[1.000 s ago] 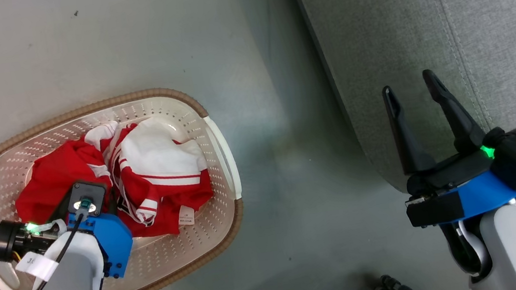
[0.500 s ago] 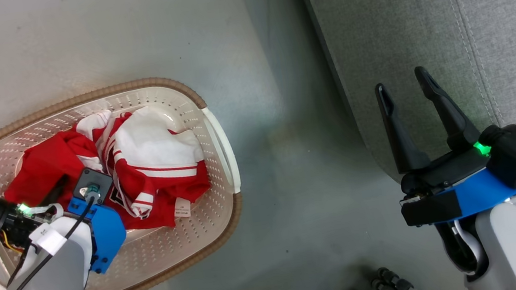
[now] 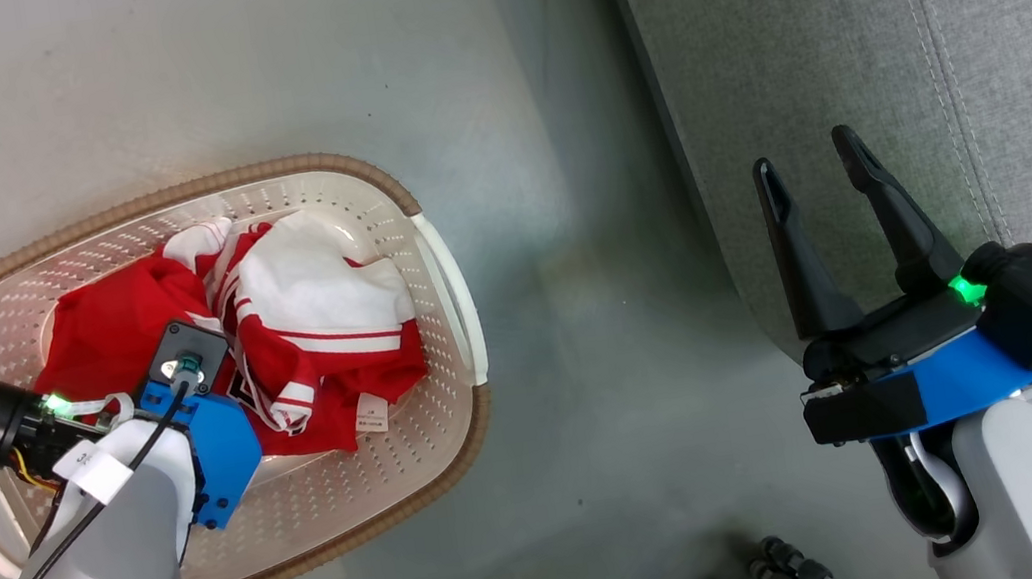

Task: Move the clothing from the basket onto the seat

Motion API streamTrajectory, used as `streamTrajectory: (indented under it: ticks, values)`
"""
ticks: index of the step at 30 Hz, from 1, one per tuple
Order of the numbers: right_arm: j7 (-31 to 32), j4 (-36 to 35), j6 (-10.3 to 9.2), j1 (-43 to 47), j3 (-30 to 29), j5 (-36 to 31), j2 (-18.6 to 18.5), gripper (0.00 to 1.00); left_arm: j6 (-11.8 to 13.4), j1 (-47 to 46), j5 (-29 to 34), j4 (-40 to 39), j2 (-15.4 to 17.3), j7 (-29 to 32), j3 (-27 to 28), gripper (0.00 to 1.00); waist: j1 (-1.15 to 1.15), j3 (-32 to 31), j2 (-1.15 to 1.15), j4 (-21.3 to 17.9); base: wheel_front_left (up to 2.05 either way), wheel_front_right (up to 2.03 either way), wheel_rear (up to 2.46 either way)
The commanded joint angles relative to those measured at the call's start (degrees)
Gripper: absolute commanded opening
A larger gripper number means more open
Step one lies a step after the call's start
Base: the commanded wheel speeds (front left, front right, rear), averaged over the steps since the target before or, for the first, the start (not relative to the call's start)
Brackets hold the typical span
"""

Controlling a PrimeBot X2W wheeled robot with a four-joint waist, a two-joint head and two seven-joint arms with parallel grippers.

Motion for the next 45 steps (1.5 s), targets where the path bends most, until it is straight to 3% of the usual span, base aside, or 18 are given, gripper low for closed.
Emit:
streamTrajectory:
  ticks: [1, 13, 28, 36, 45]
  values:
    - [-0.2, 0.1, 0.03, -0.7, -0.2, -0.4, -0.1, 1.0, -0.1, -0.9, -0.4, 0.1, -0.1, -0.3, -0.1, 0.0, 0.0, -0.2, 0.0, 0.1, 0.0, 0.0, 0.0]
    - [-0.2, 1.1, 0.03, -0.6, -1.0, -1.8, -0.1, 1.0, -0.4, 0.6, -3.8, 0.4, -3.4, -2.9, 0.9, 0.0, 0.0, -5.0, 0.0, 3.7, 0.0, 0.0, 0.0]
    - [-0.2, 5.3, 0.03, 3.1, -1.4, -5.0, -0.2, 1.0, -3.5, 7.0, -7.3, -1.4, -7.4, -8.5, 0.0, 0.0, 0.0, -22.2, 0.0, 11.0, 0.0, 0.0, 0.0]
    - [-0.1, 7.9, 0.03, 6.7, -1.1, -4.8, -0.2, 1.0, -4.3, 12.7, -10.1, -9.1, -8.6, -8.8, 0.1, 0.0, 0.0, -32.0, 0.0, 13.7, 0.0, 0.0, 0.0]
    - [1.1, 8.3, 0.03, 9.2, -0.6, -5.1, -0.2, 1.0, -4.9, 15.3, -13.3, -21.7, -9.5, -8.8, -0.3, 0.0, 0.0, -37.8, 0.0, 15.3, 0.0, 0.0, 0.0]
